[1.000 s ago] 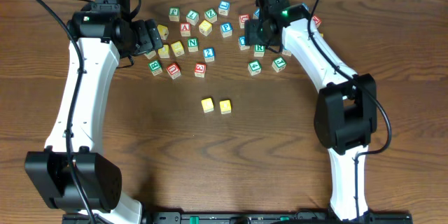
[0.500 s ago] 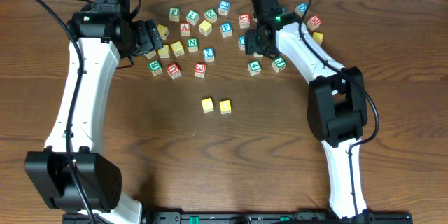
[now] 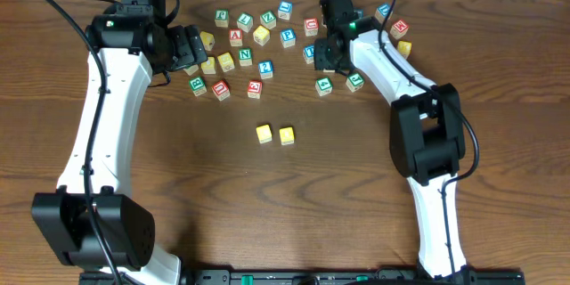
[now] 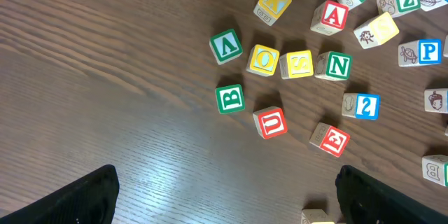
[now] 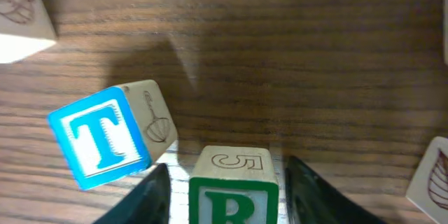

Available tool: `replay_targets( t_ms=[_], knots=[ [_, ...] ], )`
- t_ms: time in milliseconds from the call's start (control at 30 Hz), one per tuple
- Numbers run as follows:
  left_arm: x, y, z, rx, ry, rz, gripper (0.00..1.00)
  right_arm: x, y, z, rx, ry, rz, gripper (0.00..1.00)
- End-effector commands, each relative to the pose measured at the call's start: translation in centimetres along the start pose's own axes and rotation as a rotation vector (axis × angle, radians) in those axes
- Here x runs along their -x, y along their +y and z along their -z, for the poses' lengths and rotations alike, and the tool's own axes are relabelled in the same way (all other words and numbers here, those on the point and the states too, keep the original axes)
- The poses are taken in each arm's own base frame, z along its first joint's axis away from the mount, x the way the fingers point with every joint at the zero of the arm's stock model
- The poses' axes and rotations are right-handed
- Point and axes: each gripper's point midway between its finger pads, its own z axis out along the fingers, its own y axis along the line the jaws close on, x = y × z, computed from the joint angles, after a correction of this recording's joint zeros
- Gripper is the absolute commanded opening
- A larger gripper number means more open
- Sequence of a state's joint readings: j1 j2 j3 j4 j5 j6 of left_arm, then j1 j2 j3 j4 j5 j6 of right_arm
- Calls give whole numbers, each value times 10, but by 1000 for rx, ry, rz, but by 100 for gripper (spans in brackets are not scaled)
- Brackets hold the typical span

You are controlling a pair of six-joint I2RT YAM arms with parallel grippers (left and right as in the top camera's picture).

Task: Spell out CORL
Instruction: 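Lower the right gripper onto the green R block and close, then carry the green R block to the right of the O block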

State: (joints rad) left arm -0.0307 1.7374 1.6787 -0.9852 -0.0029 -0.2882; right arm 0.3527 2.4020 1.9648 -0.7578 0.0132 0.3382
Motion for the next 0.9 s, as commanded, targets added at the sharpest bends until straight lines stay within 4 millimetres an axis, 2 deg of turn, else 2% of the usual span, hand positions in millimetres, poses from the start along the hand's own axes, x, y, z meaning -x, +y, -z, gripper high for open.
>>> replay_targets(
  t_ms=[0,133,300,400,567,700,800,867],
  knots=[
    [-2,1,0,7,5,0,98,0,-2,-7,-11,-2,-5,39],
    [-2,1,0,7,5,0,98,2,-1,-4,-8,-8,-6,28],
    [-2,1,0,7,5,0,98,14,2,15,5,-46,-7,28],
    [-2,1,0,7,5,0,98,23,6,34,18,-82,-7,28],
    [-2,1,0,7,5,0,98,39,10,100,45,-156,-8,27],
    [-2,1,0,7,5,0,98,24,14,131,64,-114,1,27],
    [-2,1,0,7,5,0,97,2,22,137,80,-39,18,27],
    [-2,1,0,7,5,0,98,-21,28,136,80,43,38,27]
  ],
)
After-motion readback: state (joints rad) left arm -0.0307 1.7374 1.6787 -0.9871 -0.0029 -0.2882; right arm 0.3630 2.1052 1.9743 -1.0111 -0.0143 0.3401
